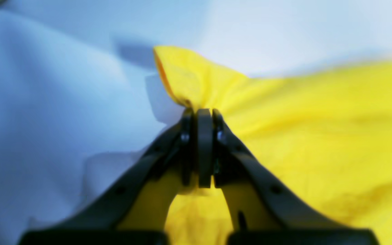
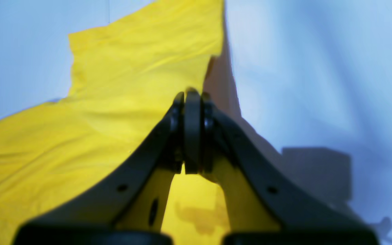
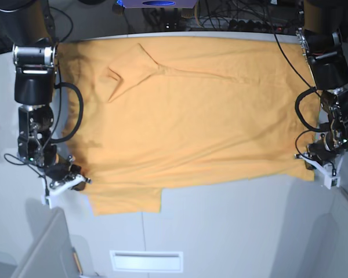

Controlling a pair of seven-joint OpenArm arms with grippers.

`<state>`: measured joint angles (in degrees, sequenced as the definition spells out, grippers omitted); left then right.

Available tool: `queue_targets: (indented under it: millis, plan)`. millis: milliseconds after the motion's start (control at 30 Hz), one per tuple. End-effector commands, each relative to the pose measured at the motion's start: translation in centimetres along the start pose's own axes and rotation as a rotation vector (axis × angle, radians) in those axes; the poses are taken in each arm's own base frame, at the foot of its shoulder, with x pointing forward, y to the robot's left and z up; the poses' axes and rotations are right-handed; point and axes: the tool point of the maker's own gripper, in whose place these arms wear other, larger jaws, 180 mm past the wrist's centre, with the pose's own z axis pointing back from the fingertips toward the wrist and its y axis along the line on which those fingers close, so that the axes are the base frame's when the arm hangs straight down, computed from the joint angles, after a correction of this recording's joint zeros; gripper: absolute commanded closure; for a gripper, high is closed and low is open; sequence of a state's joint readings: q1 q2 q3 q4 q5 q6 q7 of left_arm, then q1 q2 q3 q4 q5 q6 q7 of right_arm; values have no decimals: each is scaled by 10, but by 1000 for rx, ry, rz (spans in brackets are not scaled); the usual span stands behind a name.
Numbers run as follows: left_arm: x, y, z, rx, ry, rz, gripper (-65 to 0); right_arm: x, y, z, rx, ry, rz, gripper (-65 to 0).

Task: Fold the T-shirt properly
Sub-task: 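Lift the hem and fold it over toward the collar with both grippers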

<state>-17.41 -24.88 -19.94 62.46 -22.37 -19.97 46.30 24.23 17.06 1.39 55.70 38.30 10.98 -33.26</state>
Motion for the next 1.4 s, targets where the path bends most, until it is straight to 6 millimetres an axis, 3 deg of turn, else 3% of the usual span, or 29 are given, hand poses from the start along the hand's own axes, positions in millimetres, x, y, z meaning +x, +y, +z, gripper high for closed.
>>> queue_targets:
  millis: [0, 400, 567, 700, 967, 1233, 1367]
  plan:
    - [29, 13, 14, 27, -72, -10, 0, 30, -1, 10, 5, -71, 16, 0]
    - [9, 2, 48, 29, -27, -158, 0, 7, -21, 59, -22, -55, -8, 0]
    - [6, 22, 73, 87, -29, -142, 0, -3, -25, 83, -34, -49, 3, 0]
    - [-5, 19, 86, 102, -8, -184, 0, -22, -32, 100, -58, -11, -5, 0]
    - [-13, 14, 102, 115, -17, -243, 0, -54, -28, 134, -77, 18, -48, 0]
    - [-27, 7, 117, 124, 21, -307, 0, -69, -31, 170, -128, 36, -33, 0]
    - [-36, 12, 130, 153, 47, -319, 0, -88, -23, 174, -103, 59, -58, 0]
